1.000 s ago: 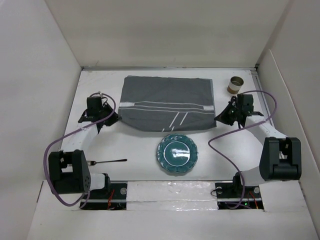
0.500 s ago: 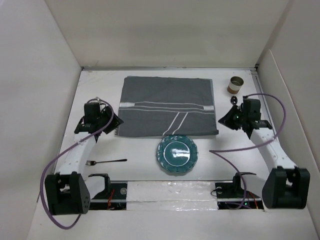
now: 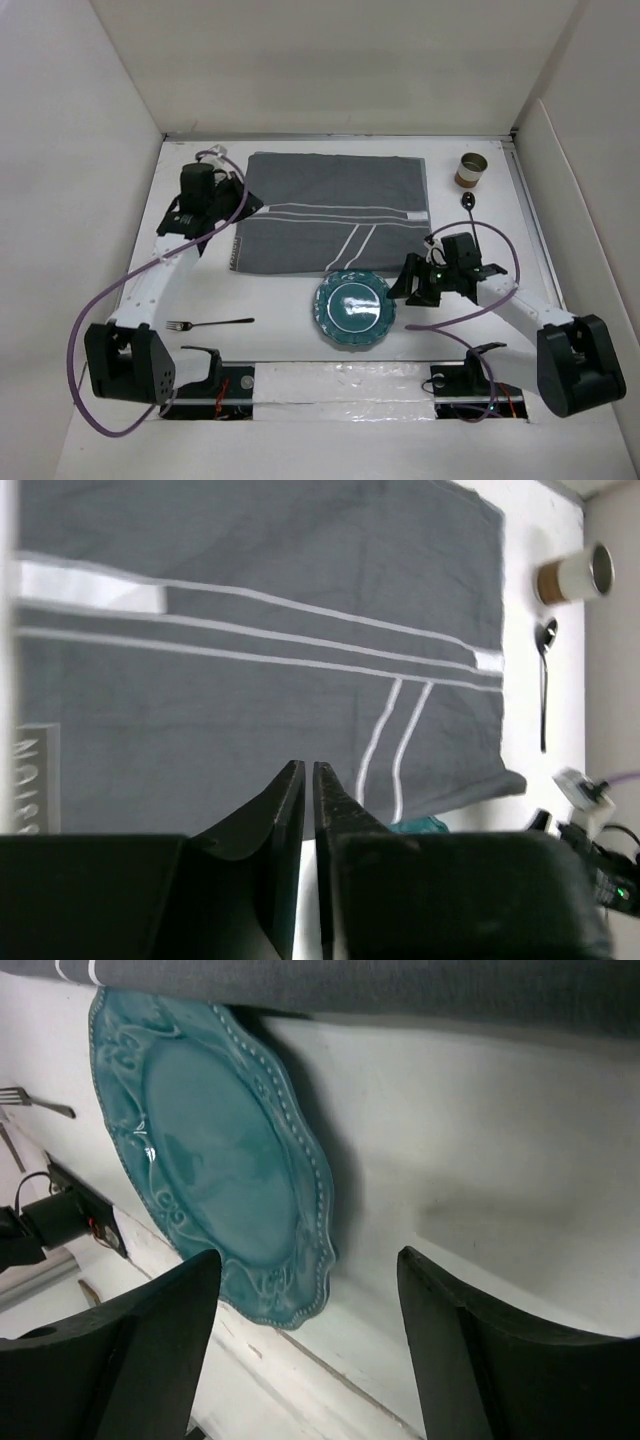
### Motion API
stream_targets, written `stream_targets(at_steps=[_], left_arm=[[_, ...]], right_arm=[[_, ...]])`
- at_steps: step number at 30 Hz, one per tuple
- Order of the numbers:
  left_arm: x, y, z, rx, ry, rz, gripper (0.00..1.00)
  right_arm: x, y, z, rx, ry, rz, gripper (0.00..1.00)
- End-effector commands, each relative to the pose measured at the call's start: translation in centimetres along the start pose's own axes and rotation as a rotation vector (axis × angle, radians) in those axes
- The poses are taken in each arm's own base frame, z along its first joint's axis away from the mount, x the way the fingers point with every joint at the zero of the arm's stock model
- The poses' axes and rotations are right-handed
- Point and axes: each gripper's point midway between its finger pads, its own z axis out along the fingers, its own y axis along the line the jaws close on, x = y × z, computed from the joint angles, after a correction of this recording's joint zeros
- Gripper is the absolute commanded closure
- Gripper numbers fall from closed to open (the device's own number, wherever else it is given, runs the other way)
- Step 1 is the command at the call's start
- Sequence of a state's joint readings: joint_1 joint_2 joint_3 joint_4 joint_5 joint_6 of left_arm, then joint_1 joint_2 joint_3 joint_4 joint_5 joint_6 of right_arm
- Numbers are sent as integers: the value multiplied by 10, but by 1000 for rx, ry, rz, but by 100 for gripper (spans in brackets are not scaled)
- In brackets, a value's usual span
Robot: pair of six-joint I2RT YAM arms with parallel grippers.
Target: Set the dinner table for one person
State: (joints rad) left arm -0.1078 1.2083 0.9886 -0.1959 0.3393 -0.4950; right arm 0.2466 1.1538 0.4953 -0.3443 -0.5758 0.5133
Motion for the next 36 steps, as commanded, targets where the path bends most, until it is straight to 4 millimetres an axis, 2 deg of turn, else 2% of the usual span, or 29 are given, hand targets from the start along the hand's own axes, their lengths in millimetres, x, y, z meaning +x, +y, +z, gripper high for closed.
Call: stream_targets(at_steps=[1, 2, 3, 5, 8, 9, 11, 13, 15, 16, 20, 21, 23, 24, 25, 27, 30, 31, 33, 34, 35, 36], left_arm=[[-12, -48, 11, 86, -39, 125, 93], [-10, -56, 13, 99, -35, 139, 89], [-4, -72, 15, 133, -29, 160, 86], [4, -81, 19, 158, -13, 166, 79], [8, -82, 19, 173, -6, 143, 78], [11, -78, 19, 160, -6, 142, 78], [10, -76, 17, 151, -14, 147, 78], [8, -74, 15, 136, -23, 153, 79], [2, -75, 12, 127, -34, 158, 79], [2, -76, 11, 128, -37, 158, 79], [-9, -82, 5, 130, -65, 159, 79], [-16, -82, 2, 110, -88, 160, 79], [-23, -83, -5, 98, -116, 169, 79], [-30, -80, -8, 70, -135, 179, 79], [-34, -80, -11, 58, -150, 186, 78], [-43, -79, -15, 32, -173, 204, 77], [-56, -80, -21, 5, -211, 219, 76], [-59, -79, -20, -8, -217, 232, 76], [-73, -78, -27, -46, -263, 234, 76], [-83, -81, -31, -55, -295, 247, 75], [-83, -81, -31, -55, -296, 247, 75], [-88, -84, -34, -50, -311, 253, 75]], right_arm=[[-10, 6, 15, -58, -13, -17, 25], [-6, 3, 21, -55, 4, -11, 27], [-9, 3, 25, -70, -4, -15, 29], [-2, -1, 35, -70, 35, 20, 34], [4, -4, 45, -73, 50, 34, 42], [0, -1, 48, -86, 29, 13, 43], [6, -8, 52, -82, 43, 25, 48], [12, -12, 57, -77, 57, 26, 52], [19, -23, 64, -59, 80, 37, 61], [19, -23, 64, -57, 79, 31, 61], [26, -30, 69, -18, 96, 28, 93], [30, -29, 68, -13, 113, 28, 98], [30, -18, 60, -33, 104, 1, 100], [42, -18, 53, -11, 151, 12, 100], [35, -5, 44, -37, 115, -35, 100], [41, 16, 27, -43, 152, -66, 100], [37, 64, -7, -143, 138, -146, 100], [22, 96, -22, -220, 105, -170, 100], [7, 125, -40, -277, 61, -196, 100], [-16, 163, -59, -347, 13, -237, 100], [-16, 164, -59, -348, 12, -237, 100], [-31, 169, -55, -355, 0, -238, 100]])
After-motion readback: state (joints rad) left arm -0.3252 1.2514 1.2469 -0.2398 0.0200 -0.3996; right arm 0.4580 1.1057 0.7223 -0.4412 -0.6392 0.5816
